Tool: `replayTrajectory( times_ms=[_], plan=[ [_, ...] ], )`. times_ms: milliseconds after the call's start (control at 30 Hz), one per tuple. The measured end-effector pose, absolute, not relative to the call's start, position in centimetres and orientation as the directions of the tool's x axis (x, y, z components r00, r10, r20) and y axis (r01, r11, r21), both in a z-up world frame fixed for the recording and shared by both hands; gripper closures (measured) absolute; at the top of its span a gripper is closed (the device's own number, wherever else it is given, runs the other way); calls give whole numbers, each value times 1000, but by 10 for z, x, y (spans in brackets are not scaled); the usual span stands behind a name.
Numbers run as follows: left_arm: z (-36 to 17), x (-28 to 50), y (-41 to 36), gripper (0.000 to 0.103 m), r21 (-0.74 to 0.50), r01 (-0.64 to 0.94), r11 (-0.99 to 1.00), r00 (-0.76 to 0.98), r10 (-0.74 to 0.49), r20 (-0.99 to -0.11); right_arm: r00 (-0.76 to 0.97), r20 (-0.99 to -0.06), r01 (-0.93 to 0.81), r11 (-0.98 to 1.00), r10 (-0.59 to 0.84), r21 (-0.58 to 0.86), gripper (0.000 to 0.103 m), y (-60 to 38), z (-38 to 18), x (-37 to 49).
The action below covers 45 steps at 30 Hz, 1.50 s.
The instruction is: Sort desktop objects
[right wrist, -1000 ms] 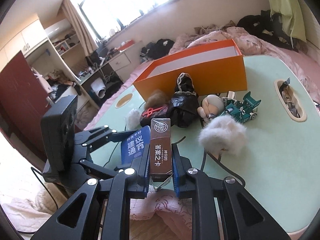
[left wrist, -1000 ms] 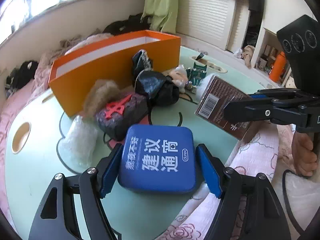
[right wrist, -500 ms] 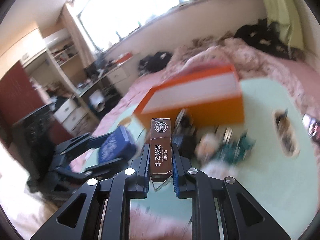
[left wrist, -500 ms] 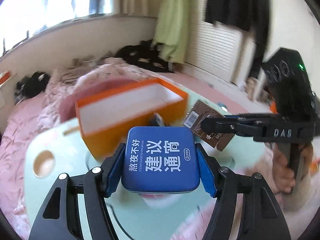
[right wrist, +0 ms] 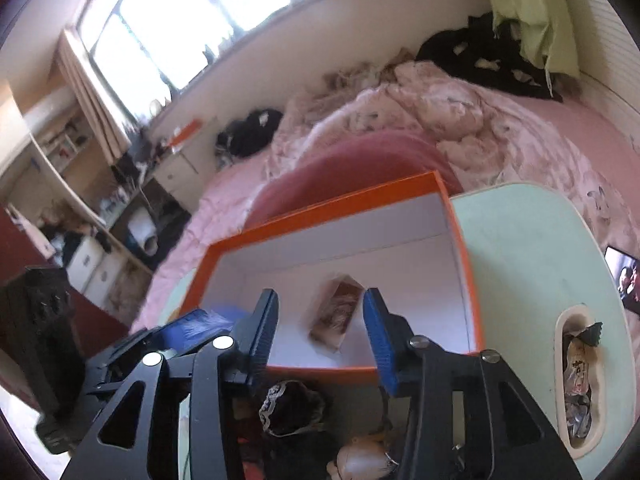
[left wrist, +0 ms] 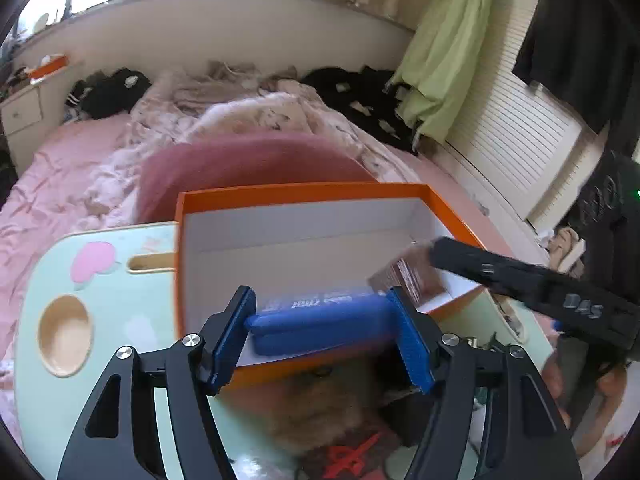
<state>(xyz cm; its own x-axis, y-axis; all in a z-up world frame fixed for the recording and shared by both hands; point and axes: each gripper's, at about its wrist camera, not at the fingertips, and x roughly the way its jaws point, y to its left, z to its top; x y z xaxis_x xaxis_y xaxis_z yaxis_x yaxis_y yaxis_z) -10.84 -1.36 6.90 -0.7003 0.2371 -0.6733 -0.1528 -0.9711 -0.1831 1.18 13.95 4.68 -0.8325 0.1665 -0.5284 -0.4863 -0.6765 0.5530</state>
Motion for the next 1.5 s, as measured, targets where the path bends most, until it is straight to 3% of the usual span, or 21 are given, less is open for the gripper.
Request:
replayTrajectory(
  times_ms=[67,200,333,700,933,1067,1233,1500],
  plan=[
    [75,-100,-21,35,-183,-145,-972,-724,230,-650,-840,-502,-492,-678,206,545,35,135,52,27],
    [85,-75,-32,29,-201,-143,-969,-749,239,-618,-841,-492,-488,-707,225,511,28,115,57,52],
    [81,-40,-28,29,-163,-201,-966,-725,259,-638,-837,-512,-456,-762,193,459,23,73,49,75],
    [21,24,-5,29,-8,-206,-979,-654,144,-743,-715,-619,-449,-892,325,49,14,-35,2,95],
    [11,23,-8,12,18,-178,-984,-658,105,-746,-681,-661,-481,-873,314,81,1,-31,-20,94],
    [13,23,-2,3,16,-193,-981,-664,119,-738,-665,-655,-528,-846,360,71,0,-28,-18,104],
    [18,30,0,2,-19,-203,-979,-715,162,-680,-691,-592,-556,-828,414,70,0,-25,-9,126],
    [9,31,-10,0,-10,-162,-987,-724,126,-678,-679,-611,-551,-832,407,59,0,-32,-15,112]
  ],
)
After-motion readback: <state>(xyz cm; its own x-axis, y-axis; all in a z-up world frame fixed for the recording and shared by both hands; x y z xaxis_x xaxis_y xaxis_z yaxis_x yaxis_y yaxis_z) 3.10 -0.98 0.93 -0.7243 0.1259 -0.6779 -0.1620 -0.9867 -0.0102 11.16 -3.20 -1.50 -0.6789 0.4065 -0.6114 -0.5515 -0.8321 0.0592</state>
